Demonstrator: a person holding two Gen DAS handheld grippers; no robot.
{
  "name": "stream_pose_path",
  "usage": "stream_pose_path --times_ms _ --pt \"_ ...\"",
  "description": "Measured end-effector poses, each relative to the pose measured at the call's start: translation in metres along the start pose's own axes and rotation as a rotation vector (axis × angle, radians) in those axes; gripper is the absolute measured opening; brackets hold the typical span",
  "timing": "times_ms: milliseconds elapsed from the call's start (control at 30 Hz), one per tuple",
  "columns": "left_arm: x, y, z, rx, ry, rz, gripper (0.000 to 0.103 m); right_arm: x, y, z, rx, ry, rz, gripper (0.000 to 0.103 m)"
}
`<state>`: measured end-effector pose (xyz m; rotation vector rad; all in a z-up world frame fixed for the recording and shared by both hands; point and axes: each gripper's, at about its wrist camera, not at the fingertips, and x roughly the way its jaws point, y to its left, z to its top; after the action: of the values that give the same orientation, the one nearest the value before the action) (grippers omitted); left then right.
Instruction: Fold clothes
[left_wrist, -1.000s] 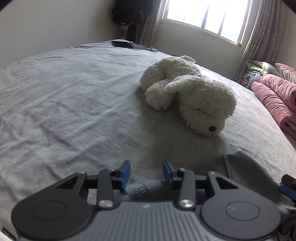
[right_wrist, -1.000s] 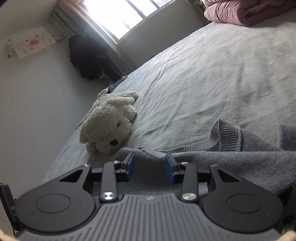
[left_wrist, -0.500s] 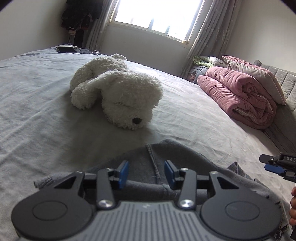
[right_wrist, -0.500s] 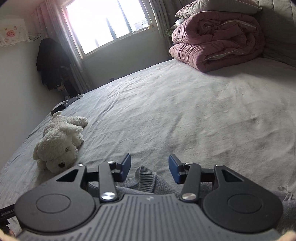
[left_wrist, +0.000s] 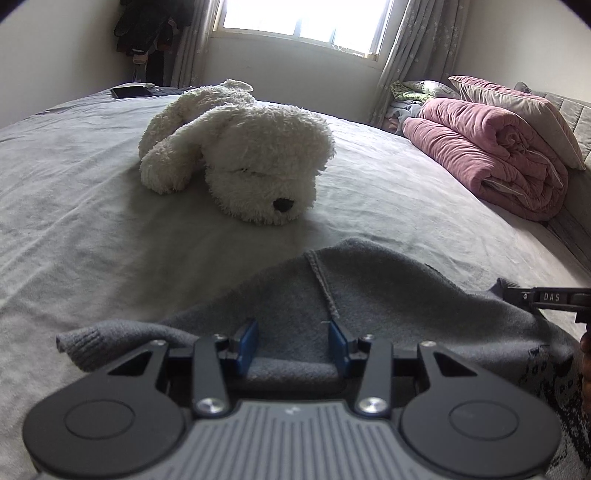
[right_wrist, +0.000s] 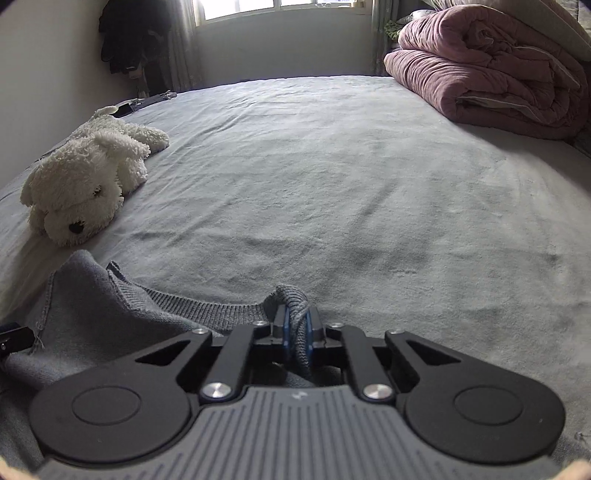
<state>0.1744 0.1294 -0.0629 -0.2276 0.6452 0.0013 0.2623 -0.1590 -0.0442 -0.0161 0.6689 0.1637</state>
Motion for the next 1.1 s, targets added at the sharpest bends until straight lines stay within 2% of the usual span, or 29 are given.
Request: stream_pose_path --times_ms 100,167,300,500,600,633,733,867,1000,1100 --pt "-0.001 0.002 0.000 -0.008 0.000 -0.006 0.043 -0.002 -0.001 0.016 -0.039 -0.084 -0.114 0.009" --pt "-0.001 0.002 0.001 -0.009 0.000 -0.008 0.043 0.003 -0.008 0.028 -0.027 -0.103 -0.150 0.009" --pt "-0.001 0.004 0.001 -0.014 0.000 -0.015 0.043 0.023 -0.019 0.040 0.009 -0.087 -0.159 0.009" --pt "-0.008 0.012 0.006 -0.048 0.005 -0.022 0.043 0.055 -0.014 0.030 -0.021 -0.027 -0.181 0.009" --pt "-0.014 0.017 0.010 -0.051 0.005 -0.011 0.043 0.059 -0.014 0.025 -0.019 -0.030 -0.186 0.013" --pt "-0.016 0.019 0.012 -0.052 0.006 -0.008 0.043 0.056 -0.015 0.026 -0.004 -0.033 -0.184 0.018" --pt "-0.026 0.031 0.018 -0.066 -0.008 0.019 0.043 0.044 -0.016 0.027 0.045 -0.038 -0.147 0.023" --pt "-0.036 0.053 0.024 -0.126 0.007 0.086 0.041 0.020 -0.003 0.026 0.023 -0.051 -0.095 0.030" --pt "-0.037 0.070 0.024 -0.158 0.060 0.150 0.040 -0.005 0.020 0.020 0.013 -0.042 0.018 0.031" --pt "-0.037 0.077 0.024 -0.183 0.082 0.149 0.039 -0.023 0.040 0.013 0.005 -0.028 0.118 0.031"
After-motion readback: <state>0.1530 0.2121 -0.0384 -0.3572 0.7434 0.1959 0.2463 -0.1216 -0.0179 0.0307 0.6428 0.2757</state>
